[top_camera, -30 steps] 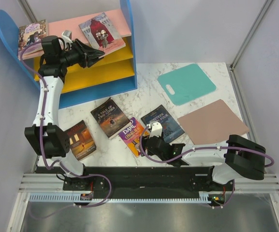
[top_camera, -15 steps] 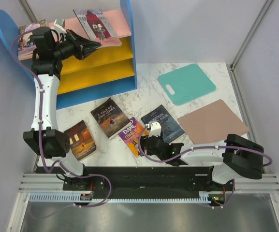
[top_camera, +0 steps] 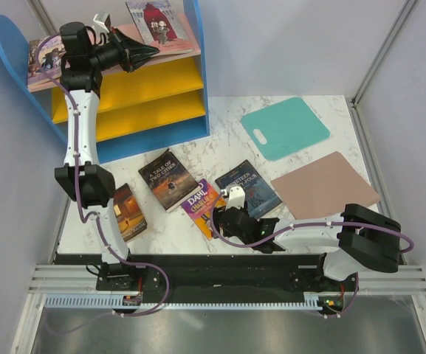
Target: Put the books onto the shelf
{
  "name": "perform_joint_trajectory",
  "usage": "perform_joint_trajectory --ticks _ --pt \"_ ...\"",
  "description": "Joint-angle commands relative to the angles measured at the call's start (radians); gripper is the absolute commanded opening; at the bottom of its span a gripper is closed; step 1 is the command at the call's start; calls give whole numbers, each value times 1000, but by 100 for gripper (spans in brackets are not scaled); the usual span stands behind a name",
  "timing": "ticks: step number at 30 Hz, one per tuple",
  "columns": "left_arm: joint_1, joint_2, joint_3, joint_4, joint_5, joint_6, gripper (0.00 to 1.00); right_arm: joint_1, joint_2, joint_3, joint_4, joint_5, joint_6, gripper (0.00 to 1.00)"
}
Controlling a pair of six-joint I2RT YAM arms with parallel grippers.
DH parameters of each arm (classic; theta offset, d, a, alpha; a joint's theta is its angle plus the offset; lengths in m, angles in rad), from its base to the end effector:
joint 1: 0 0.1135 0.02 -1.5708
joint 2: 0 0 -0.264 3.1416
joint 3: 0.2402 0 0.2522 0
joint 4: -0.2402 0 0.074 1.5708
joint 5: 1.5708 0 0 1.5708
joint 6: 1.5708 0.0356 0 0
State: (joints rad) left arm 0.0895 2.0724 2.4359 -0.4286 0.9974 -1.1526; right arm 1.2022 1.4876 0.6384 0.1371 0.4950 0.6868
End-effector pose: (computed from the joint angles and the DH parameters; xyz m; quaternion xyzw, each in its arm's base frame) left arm 0.4486 0.0102 0.4821 -0.1070 0.7115 -0.6052 0.3407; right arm 0.1183 0.2594 0.1635 -0.1260 0.8784 0.1964 0.4170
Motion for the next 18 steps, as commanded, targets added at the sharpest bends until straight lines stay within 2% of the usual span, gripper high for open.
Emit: perform_joint_trajectory --ticks 1,4,6,12,16,18 --pt "4 14 54 17 56 -64 2 5 3 33 -13 11 8 81" --pt "4 26 55 19 70 -73 16 5 5 35 -11 11 8 81" --pt "3 29 57 19 79 -79 20 5 8 37 -13 11 8 81" --pt "7 11 64 33 60 -94 43 5 13 40 -14 11 7 81" --pt "19 -1 63 40 37 -111 61 7 7 38 -16 13 10 81" --pt "23 -9 60 44 30 -116 74 5 7 38 -16 13 10 81"
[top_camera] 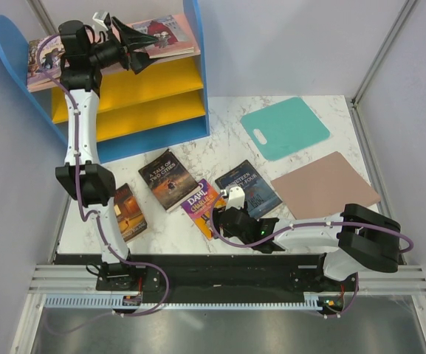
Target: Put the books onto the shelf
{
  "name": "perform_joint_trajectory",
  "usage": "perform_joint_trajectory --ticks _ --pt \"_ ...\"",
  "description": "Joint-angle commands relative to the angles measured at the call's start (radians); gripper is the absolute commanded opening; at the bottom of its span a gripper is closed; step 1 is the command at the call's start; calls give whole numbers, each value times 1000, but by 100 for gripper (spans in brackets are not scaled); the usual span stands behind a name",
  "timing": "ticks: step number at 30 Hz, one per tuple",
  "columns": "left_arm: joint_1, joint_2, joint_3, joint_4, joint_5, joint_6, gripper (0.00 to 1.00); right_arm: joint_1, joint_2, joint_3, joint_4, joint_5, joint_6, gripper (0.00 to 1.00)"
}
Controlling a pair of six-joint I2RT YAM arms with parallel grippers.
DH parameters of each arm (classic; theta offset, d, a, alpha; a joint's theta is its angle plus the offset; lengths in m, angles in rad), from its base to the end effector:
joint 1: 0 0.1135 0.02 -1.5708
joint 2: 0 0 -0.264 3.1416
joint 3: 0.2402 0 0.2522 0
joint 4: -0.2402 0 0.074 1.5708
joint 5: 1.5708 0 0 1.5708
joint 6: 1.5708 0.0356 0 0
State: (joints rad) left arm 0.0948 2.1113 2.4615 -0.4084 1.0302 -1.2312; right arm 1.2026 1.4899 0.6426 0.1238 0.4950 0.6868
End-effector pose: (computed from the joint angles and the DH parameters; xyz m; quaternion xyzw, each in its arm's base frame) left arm 0.4584 0.0129 0.4749 -0.1232 0.7070 -0.6234 0.3105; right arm 0.1183 0.2596 0.1630 -0.1280 0.8803 0.1921 0.4145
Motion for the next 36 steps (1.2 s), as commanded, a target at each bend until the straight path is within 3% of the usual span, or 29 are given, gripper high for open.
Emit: perform_joint_trajectory --ticks 1,6,15,21,25,36 --pt "19 -59 33 22 -7 -40 80 6 4 32 -1 11 10 81" --pt "32 -109 -16 14 -39 -47 100 6 3 34 -3 13 8 82" --pt "43 -189 -99 -59 -73 4 100 5 -10 26 -3 19 8 82" --pt "48 -185 -113 -208 -94 114 100 6 -20 19 -4 24 10 82" --pt "49 -218 -209 -222 -111 173 100 5 -28 15 -4 24 10 82" --pt "49 -244 -236 -319 -188 306 100 6 -23 17 -4 25 10 82"
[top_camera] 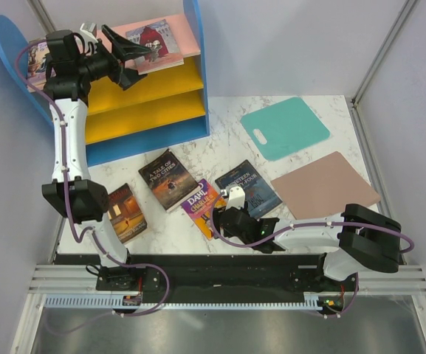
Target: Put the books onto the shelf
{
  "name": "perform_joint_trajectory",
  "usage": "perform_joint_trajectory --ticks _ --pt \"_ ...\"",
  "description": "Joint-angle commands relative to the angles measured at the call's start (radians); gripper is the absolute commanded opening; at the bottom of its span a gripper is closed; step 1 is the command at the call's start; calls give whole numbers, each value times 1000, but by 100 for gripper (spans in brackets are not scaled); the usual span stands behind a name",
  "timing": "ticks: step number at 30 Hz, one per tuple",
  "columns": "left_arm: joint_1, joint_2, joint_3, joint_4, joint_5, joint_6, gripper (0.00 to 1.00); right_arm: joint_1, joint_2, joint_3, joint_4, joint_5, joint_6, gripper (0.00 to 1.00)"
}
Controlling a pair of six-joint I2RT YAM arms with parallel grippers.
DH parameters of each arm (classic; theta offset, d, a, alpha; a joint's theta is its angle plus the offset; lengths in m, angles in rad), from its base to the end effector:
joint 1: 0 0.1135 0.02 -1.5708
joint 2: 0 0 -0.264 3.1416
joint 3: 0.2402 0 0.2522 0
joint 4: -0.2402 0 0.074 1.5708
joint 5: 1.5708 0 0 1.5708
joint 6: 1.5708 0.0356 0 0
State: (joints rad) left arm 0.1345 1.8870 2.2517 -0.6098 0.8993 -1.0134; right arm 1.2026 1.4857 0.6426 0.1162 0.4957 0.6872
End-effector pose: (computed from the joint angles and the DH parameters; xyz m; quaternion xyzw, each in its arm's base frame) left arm 0.4029 0.0264 0.4845 -0.1608 0.7414 -0.5458 0.3558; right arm 0.1180 0.2589 0.1636 -0.1282 0.8808 0.1907 0.4140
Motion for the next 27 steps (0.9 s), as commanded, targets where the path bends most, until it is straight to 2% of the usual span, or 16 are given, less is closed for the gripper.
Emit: perform_joint_trajectory --ticks 1,17,20,22,23,25,26,27 --pt "10 -23 -32 -129 -62 98 100 6 -18 17 3 23 8 82" --pt "-15 -244 -175 -240 -281 354 99 6 4 28 2 11 6 82" --pt "-45 -281 -202 -249 -327 397 81 6 8 31 2 10 6 82" --pt "-71 -292 -216 -251 -359 421 60 5 11 32 2 9 5 82" --pt "-82 -295 -215 -254 -375 435 40 5 12 32 2 9 5 82" --pt "-102 -290 -210 -254 -381 440 24 6 16 34 2 7 5 82" --pt "-108 -281 -205 -254 -385 443 12 5 16 34 2 7 5 82" --pt "-116 -273 -192 -255 -390 443 8 5 19 34 2 7 5 82"
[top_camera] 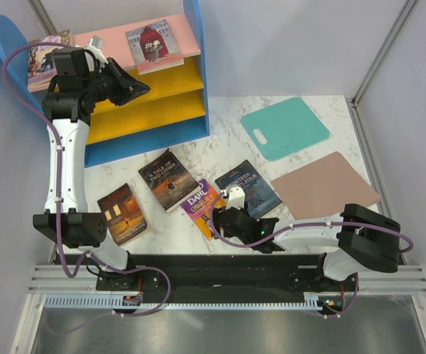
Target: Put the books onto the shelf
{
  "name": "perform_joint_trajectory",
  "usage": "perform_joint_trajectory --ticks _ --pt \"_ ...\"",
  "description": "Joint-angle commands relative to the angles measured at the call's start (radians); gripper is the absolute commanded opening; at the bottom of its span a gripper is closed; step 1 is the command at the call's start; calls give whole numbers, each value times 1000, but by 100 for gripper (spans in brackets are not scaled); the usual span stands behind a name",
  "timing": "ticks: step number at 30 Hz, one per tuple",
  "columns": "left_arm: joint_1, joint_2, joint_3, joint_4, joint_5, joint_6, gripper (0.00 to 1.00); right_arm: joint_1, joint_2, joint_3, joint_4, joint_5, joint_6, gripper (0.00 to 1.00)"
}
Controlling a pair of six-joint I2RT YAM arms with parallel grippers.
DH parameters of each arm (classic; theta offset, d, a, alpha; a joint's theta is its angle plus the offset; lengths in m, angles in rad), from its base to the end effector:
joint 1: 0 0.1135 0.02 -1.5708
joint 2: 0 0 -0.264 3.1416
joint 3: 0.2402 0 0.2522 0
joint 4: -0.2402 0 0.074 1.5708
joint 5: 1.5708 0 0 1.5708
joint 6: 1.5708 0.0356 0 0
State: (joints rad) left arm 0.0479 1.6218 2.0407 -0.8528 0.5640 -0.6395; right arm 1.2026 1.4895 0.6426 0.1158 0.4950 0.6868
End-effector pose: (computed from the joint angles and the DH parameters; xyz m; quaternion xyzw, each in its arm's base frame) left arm 0.3278 -0.0033 0.4878 -0.1317 0.8126 -0.3751 0.4262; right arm 0.1181 0.2590 0.1625 -0.1292 0.8815 0.1892 0.4129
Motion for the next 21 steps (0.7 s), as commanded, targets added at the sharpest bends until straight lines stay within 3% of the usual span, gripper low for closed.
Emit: perform_joint_trajectory --ticks 1,3,21 --pt "-31 -1 29 -14 -59 70 6 5 15 34 2 8 5 82" --pt "-37 29 65 -17 -72 67 2 5 14 34 2 7 3 82" --pt "-97 171 256 -57 -197 80 2 6 21 35 -2 16 0 82"
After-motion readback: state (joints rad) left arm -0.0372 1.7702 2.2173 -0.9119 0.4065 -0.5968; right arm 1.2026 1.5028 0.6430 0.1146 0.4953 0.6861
